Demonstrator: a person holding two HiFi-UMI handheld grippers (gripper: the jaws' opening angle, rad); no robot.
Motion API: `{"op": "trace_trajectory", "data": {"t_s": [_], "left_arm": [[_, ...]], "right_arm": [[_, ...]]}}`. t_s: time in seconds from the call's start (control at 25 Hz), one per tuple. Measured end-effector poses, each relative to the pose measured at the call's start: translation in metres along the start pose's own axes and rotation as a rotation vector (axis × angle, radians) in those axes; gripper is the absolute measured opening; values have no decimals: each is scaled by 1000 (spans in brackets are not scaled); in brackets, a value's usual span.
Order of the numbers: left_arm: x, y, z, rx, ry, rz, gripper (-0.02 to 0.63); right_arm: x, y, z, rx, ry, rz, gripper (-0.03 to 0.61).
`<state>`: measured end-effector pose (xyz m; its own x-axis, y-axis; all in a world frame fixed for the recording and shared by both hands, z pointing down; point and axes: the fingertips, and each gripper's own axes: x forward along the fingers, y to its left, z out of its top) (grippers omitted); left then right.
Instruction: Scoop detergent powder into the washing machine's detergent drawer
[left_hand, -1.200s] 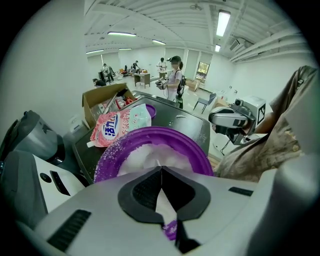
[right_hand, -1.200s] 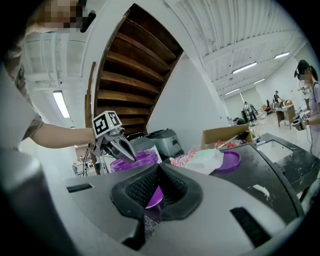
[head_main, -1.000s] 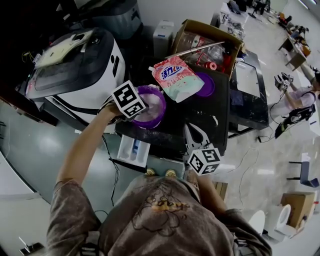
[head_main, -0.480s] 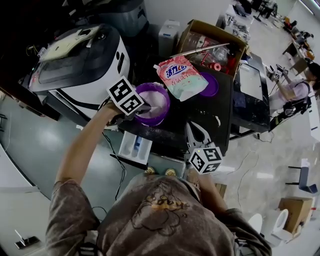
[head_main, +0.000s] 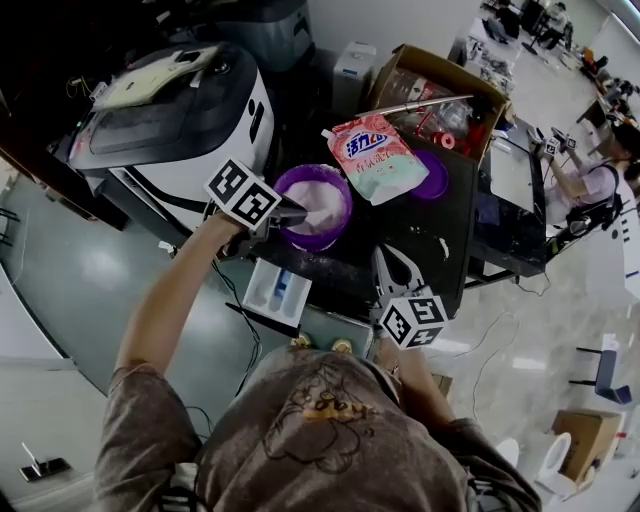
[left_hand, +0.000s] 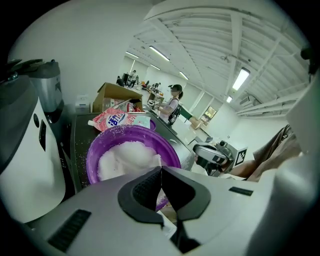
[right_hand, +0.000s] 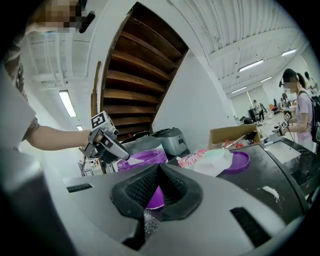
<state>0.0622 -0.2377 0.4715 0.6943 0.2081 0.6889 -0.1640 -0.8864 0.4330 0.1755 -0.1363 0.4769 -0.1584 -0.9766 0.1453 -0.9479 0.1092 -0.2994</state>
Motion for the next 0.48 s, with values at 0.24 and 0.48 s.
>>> {"op": "trace_trajectory", "data": {"t_s": [0.24, 0.48], "left_arm": [[-8, -2, 5, -48, -140, 21, 23], [-20, 0, 7, -134, -281, 70, 23]], "right_arm": [[5, 6, -2, -5, 7, 20, -8], [9, 13, -2, -14, 13, 39, -8]]}}
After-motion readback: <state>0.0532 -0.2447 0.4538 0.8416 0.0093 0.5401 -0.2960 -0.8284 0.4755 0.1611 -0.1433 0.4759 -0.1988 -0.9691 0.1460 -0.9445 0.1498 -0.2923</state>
